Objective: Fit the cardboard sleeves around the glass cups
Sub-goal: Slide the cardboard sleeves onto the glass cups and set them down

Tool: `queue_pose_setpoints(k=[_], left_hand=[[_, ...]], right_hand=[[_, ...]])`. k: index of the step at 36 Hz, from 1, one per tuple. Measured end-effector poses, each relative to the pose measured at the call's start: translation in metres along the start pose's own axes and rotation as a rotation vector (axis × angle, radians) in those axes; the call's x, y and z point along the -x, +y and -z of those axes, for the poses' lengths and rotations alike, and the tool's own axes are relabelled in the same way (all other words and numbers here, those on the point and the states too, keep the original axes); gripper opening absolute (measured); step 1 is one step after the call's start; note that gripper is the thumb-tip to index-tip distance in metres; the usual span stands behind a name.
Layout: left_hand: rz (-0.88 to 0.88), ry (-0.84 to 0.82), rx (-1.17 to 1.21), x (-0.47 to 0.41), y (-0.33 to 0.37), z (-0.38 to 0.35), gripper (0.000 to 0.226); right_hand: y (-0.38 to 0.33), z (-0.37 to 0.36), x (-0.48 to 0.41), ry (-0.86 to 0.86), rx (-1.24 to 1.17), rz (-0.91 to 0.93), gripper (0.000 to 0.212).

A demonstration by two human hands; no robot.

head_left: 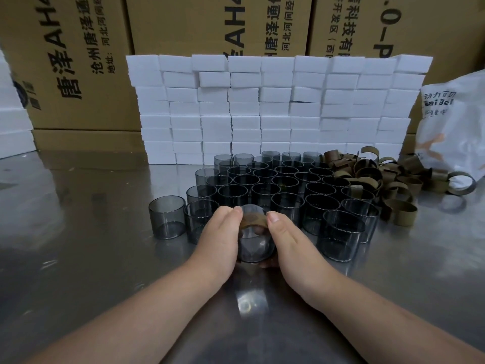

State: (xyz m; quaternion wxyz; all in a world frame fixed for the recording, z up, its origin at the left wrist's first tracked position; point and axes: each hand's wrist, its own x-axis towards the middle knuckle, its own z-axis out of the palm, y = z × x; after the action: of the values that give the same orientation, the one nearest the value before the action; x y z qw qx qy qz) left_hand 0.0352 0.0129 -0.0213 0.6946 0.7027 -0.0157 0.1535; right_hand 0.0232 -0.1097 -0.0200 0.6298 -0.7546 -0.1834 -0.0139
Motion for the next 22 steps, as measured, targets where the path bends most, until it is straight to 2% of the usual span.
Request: queue_pose_setpoints(k=[10,17,22], left_hand=[[-0.011,-0.014,-0.027,-0.0012,0.0011,0.0018,0.028],[0.005,-0.029,-0.034,-0.0013,0.0018,0.0025,0.027],[-0.013,-0.034,-0.044,-0.0024,0.0020,0.0035,0.032]], right_hand=[[-0.0019,0.0004,0.0008,0.016,0.016,-0.010,0.048],[0.0010,0.0014,-0.0015,0.029,0.022,-0.016,0.040],[0.0026,0.0015,-0.0021,0.032,-0.010,-0.016,0.045]])
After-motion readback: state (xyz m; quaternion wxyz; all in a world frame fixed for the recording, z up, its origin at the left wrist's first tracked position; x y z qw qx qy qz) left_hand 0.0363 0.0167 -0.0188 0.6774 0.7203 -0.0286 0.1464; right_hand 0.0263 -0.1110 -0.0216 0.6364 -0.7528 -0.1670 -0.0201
